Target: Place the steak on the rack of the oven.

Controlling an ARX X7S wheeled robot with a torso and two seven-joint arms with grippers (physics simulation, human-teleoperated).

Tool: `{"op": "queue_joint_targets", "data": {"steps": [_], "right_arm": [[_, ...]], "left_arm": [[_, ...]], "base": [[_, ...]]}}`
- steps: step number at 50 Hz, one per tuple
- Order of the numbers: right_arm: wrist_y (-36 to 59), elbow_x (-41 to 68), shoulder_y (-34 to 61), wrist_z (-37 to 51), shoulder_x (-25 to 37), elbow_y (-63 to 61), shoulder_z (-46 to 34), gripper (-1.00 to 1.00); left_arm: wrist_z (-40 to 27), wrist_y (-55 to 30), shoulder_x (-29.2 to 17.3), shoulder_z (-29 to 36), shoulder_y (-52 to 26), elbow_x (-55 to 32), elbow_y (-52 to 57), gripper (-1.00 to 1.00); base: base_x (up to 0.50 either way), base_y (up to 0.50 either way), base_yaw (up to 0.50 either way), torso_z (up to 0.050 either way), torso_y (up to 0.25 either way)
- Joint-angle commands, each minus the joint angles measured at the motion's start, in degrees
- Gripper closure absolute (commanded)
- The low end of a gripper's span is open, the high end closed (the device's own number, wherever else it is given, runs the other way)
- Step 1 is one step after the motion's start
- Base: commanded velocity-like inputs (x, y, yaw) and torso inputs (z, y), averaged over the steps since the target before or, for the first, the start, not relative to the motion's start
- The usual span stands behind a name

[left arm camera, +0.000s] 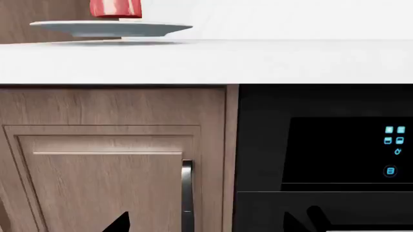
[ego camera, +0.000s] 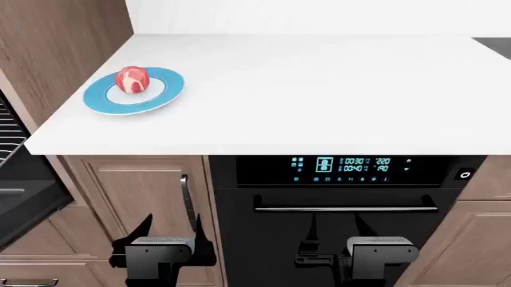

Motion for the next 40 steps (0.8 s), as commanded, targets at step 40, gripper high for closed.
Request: {"op": "queue_joint_targets", "data": {"steps": [40], "right_arm": [[3.1, 3.9, -0.7, 7.1, 5.2, -4.6, -5.8, -1.0]], "left_arm": [[-6.4, 2.4, -5.3, 5.6, -0.4, -2.9, -0.2, -1.0]], "base": [[0.0, 0.0, 0.0, 0.031, 0.0]]}}
